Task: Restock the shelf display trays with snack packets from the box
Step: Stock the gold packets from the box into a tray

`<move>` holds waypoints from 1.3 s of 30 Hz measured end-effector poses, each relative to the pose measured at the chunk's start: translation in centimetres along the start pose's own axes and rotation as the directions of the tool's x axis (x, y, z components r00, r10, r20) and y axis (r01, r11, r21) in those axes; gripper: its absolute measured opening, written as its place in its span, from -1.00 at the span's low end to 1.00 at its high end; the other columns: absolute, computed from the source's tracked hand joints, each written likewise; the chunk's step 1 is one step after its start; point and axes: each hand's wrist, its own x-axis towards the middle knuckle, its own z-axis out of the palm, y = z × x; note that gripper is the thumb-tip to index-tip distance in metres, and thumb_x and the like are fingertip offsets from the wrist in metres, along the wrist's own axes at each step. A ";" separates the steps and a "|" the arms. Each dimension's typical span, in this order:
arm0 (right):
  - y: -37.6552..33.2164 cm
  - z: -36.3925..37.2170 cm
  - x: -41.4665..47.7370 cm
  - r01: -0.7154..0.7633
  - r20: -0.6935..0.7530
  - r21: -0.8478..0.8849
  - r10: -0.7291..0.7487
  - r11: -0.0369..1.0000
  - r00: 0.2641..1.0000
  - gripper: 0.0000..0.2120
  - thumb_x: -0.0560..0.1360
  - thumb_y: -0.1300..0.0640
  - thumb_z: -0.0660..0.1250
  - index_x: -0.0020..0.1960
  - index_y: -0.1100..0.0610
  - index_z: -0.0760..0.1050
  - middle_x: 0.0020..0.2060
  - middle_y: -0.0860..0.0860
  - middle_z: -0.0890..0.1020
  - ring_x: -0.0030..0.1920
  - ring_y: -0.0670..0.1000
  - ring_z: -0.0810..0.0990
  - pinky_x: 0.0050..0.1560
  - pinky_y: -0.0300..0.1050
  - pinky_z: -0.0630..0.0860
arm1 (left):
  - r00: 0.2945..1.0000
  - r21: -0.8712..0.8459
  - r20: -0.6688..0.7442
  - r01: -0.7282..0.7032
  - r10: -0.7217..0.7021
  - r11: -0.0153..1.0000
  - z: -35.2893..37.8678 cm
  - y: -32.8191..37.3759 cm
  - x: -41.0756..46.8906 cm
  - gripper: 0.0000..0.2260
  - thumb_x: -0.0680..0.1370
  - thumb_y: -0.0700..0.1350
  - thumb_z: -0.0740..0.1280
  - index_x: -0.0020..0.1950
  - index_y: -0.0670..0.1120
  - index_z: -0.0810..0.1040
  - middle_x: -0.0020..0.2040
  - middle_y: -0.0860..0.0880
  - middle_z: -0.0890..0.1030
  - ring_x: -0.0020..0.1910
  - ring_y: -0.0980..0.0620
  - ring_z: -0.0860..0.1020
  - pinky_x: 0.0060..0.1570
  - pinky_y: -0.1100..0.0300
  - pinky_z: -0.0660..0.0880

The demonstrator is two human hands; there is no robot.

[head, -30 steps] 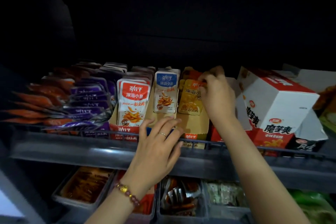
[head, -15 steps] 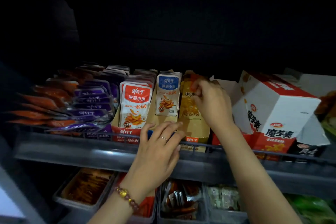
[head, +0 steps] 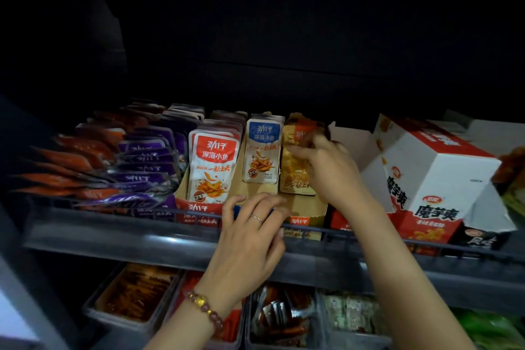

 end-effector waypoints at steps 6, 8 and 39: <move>0.2 -0.1 -0.1 0.055 0.032 -0.002 -0.055 0.998 0.998 -0.42 0.52 0.31 0.16 0.45 -0.13 0.27 0.30 0.00 0.38 0.25 0.08 0.35 0.26 -0.11 0.21 | 1.000 0.030 0.029 -0.002 0.001 1.000 -0.2 0.0 0.0 -0.77 0.50 -0.10 0.20 0.15 0.02 0.42 0.18 0.05 0.52 0.26 0.07 0.41 0.29 0.03 0.16; 0.3 0.1 -0.1 0.062 -0.020 0.040 -0.061 0.997 0.998 -0.44 0.50 0.33 0.18 0.42 -0.10 0.35 0.27 0.01 0.41 0.25 0.07 0.39 0.28 -0.08 0.23 | 0.999 0.045 0.049 -0.012 0.010 0.999 -0.3 -0.1 0.0 -0.75 0.50 -0.08 0.20 0.17 0.01 0.43 0.20 0.06 0.52 0.27 0.07 0.40 0.30 0.03 0.15; -6.0 21.9 -40.5 -0.357 0.966 0.257 -0.250 0.898 0.065 -0.81 0.58 0.23 0.21 0.15 0.20 0.52 0.13 0.08 0.55 0.18 0.07 0.52 0.22 -0.06 0.43 | 0.495 -0.116 0.866 0.072 0.066 0.991 -8.7 2.6 -33.9 -0.75 0.50 -0.04 0.13 -0.08 -0.03 0.60 -0.20 0.04 0.61 -0.20 0.06 0.57 -0.06 0.23 0.36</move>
